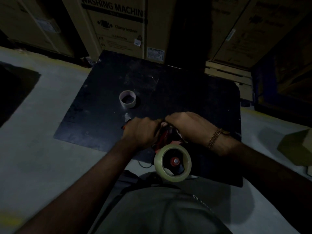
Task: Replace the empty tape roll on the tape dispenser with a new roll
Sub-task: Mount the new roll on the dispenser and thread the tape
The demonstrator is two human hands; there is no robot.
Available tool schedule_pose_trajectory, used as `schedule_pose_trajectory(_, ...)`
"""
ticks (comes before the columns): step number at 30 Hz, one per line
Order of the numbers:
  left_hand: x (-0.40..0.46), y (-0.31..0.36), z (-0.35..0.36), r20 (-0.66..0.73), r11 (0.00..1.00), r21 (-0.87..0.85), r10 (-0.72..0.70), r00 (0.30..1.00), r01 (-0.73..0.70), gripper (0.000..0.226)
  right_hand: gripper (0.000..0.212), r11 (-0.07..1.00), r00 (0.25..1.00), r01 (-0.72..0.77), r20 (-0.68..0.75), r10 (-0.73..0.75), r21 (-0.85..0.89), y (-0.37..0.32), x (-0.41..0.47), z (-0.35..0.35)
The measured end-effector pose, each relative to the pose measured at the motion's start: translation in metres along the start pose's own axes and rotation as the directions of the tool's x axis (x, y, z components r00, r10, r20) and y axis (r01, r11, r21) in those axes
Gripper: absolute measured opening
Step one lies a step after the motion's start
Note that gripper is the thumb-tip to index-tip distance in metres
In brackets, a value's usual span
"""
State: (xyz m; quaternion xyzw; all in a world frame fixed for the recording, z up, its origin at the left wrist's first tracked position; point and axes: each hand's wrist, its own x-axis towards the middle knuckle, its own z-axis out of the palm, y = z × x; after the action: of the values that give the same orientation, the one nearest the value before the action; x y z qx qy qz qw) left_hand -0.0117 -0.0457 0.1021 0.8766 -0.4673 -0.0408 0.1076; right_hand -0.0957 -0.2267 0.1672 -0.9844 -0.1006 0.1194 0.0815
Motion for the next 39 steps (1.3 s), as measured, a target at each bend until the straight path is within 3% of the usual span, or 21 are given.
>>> schedule_pose_trajectory(5,-0.005,0.007,0.003,0.016,1.000,-0.013,0.001,1.000,-0.001,0.076,0.014,0.999,0.998,-0.028,0.064,0.027,0.020,0.006,0.005,0.001)
schedule_pose_trajectory(9,-0.004,0.010,-0.003,0.025,1.000,-0.013,0.014,1.000,-0.014,0.084,0.032,0.999,0.995,-0.033,0.095,0.034,-0.007,0.006,0.006,0.003)
schedule_pose_trajectory(12,-0.004,0.009,-0.007,0.031,0.999,-0.014,0.031,0.999,-0.031,0.082,0.020,0.998,0.993,-0.058,0.100,0.060,-0.020,0.011,0.005,-0.002)
schedule_pose_trajectory(18,-0.005,0.005,-0.015,-0.025,0.999,-0.031,-0.010,1.000,0.009,0.070,0.015,0.992,0.998,-0.064,0.020,0.062,0.111,0.037,0.006,-0.012)
schedule_pose_trajectory(25,-0.009,0.012,-0.017,-0.022,0.999,0.044,-0.003,1.000,0.004,0.072,0.034,0.994,0.995,-0.067,-0.070,0.073,0.085,0.038,-0.002,0.004)
schedule_pose_trajectory(32,-0.028,0.011,-0.010,0.047,0.995,0.040,-0.097,0.994,0.095,0.073,0.025,0.980,0.957,-0.178,-0.217,0.194,0.094,0.086,-0.017,0.003)
schedule_pose_trajectory(39,-0.025,0.000,-0.003,-0.039,0.990,0.032,-0.138,0.990,0.139,0.073,0.014,0.966,0.937,-0.168,-0.274,0.218,0.194,0.086,-0.028,0.019)
